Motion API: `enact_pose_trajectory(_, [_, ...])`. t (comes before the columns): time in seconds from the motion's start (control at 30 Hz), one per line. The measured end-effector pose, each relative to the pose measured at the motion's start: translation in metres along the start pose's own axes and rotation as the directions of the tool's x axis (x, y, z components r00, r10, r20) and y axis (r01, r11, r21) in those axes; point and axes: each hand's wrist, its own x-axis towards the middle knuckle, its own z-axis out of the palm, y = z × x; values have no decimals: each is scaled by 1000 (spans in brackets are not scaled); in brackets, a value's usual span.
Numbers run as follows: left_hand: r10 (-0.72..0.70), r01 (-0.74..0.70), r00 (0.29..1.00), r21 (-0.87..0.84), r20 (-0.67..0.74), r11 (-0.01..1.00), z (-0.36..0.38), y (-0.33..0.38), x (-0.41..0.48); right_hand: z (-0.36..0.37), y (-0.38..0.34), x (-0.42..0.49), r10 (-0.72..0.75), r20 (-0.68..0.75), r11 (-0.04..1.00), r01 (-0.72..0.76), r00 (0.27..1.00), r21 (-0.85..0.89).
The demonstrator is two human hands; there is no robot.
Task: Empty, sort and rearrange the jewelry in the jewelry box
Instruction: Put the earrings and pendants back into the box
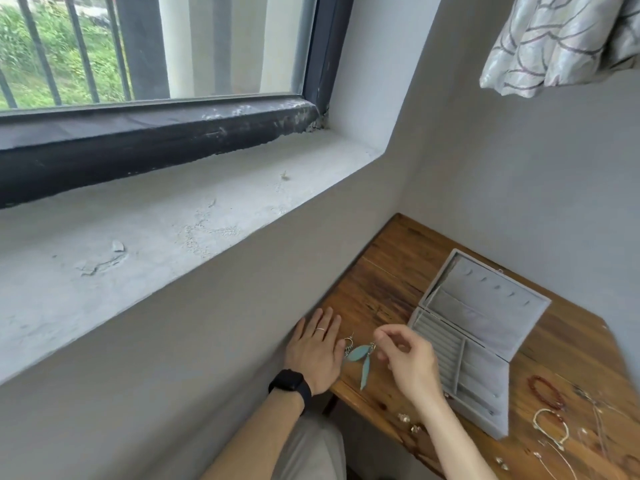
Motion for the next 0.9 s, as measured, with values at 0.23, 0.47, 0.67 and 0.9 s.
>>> enact_pose_trajectory(0.23, [-41,82,989,-298,142,951,-37,4,9,-44,-6,-26,13,-26,969,-6,1000,249])
enact_pose_trajectory(0.47, [128,-62,991,-670,49,740,-95,65,-6,-78,-2,-47,16,-44,930,2,999,367])
enact_pose_trajectory(0.67, [374,-202,927,-797,32,570,-122,128,-22,-103,14,-63,53,-92,921,-13,994,389])
enact_pose_trajectory(0.9, [433,-315,901,-693,-4,649,-118,162,-24,-124,32,-76,72,-131,914,-12,989,406])
